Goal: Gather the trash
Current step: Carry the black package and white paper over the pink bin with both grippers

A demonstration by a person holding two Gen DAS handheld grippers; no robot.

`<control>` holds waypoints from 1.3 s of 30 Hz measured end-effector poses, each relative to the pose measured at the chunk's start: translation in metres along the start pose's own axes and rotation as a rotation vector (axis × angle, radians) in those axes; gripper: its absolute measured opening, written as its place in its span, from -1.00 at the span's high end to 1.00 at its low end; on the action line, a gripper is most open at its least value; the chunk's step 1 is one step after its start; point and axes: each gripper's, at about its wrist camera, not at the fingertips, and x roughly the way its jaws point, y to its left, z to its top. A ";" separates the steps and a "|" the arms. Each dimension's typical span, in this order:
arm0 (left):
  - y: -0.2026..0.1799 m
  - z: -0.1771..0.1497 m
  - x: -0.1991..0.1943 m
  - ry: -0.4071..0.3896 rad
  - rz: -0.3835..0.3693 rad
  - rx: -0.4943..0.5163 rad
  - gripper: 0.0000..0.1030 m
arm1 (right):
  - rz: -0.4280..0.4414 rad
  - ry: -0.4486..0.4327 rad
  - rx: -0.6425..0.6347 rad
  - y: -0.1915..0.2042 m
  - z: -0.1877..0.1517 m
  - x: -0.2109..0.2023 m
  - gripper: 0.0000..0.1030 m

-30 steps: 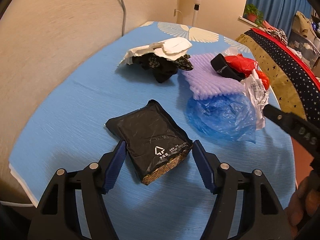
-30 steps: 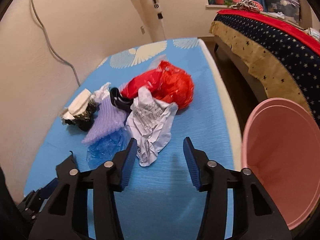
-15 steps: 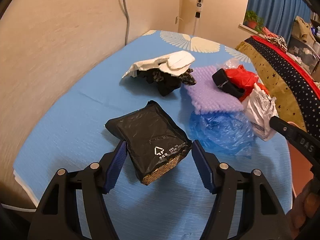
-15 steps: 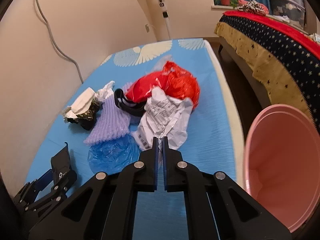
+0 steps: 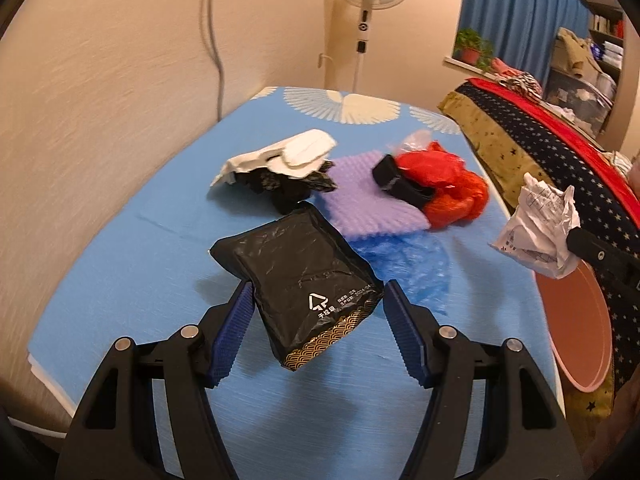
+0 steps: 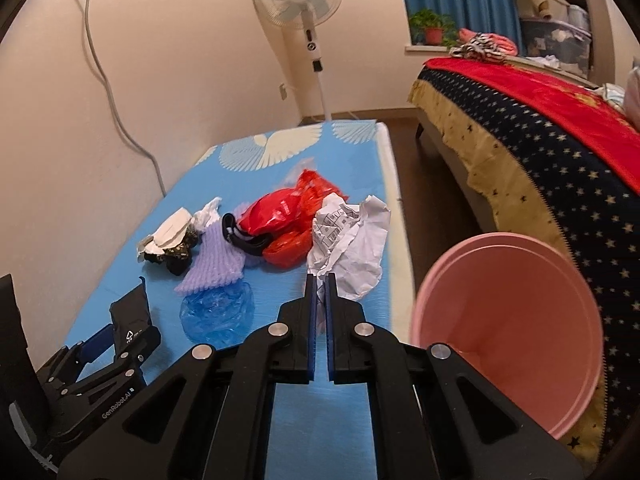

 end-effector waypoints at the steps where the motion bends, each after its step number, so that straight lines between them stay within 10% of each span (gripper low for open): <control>1: -0.003 -0.001 -0.001 0.001 -0.005 0.005 -0.25 | -0.008 -0.007 0.004 -0.005 0.000 -0.006 0.92; 39: -0.127 0.007 -0.027 -0.135 -0.241 0.190 -0.25 | -0.254 -0.157 0.185 -0.110 0.004 -0.098 0.92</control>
